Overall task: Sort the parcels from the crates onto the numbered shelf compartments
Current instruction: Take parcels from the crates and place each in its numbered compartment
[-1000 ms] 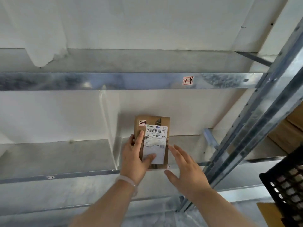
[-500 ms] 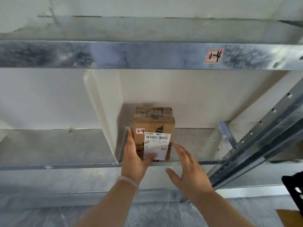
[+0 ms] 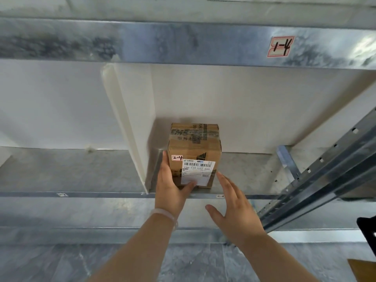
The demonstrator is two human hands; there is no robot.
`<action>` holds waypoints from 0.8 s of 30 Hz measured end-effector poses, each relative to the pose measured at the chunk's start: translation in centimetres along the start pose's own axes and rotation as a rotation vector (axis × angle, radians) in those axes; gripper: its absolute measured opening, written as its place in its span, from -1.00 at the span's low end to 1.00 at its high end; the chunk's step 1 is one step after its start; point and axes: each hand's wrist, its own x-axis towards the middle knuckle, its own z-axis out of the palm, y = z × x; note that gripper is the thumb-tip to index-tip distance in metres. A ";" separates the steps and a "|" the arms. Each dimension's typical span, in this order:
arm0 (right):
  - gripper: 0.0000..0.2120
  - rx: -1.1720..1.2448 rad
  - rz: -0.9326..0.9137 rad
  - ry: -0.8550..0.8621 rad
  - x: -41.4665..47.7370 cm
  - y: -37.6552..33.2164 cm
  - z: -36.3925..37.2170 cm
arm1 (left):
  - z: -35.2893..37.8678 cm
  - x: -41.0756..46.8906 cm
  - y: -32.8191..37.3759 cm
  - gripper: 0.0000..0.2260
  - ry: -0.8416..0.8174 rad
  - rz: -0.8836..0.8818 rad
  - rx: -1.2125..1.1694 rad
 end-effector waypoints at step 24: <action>-0.29 -0.074 -0.870 -0.239 -8.5 -33.3 10.2 | -40.0 -20.5 1.5 -0.43 0.478 0.051 0.963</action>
